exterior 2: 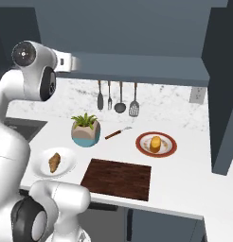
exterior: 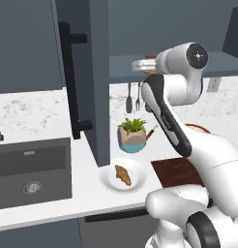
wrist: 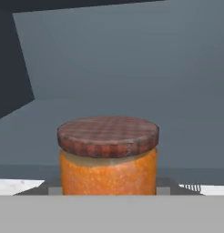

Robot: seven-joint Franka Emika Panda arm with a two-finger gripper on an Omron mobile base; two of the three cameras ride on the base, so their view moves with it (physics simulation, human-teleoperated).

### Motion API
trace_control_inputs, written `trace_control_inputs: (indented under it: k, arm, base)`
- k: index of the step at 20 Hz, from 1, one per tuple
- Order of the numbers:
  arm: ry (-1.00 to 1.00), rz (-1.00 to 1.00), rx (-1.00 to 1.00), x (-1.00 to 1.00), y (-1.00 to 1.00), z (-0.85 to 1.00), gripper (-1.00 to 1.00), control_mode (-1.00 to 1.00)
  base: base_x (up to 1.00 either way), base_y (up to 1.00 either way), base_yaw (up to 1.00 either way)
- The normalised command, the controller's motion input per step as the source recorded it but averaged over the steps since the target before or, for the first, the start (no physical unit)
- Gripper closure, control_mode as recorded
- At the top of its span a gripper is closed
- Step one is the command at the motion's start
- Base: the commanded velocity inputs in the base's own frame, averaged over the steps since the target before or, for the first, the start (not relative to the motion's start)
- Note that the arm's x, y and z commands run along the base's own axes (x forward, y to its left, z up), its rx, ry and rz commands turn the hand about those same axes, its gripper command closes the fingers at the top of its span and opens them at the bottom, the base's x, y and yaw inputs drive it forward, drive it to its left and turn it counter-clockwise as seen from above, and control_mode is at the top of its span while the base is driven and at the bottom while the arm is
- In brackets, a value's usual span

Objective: From the different types of pastries on the counter, select a croissant and place it on the cutting board. Then retrieve a jar of jam from the cabinet and place it alongside the croissant on the cutting board.

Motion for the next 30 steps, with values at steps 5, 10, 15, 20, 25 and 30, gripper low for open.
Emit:
trace_control_inputs:
  k: [5, 10, 15, 20, 25, 30]
  arm:
    - [0.06, 0.15, 0.01, -0.89, 0.0, 0.27, 1.0, -1.0]
    - [0.04, 0.21, 0.0, -0.93, 0.0, 0.32, 1.0, -1.0]
    - [0.0, 0.24, -0.02, -0.96, -0.05, 0.14, 1.0, -1.0]
    - [0.08, 0.22, -0.02, -0.61, -0.22, -0.12, 1.0, -1.0]
    - [0.13, 0.26, -0.01, -0.54, -0.33, -0.15, 1.0, -1.0]
    - [0.13, 0.26, -0.01, -0.34, -0.18, -0.45, 1.0, -1.0]
  base:
    - [0.0, 0.0, 0.0]
    - [0.0, 0.0, 0.0]
    - [0.0, 0.0, 0.0]
    - [0.0, 0.0, 0.0]
    - [0.0, 0.0, 0.0]
    - [0.0, 0.0, 0.0]
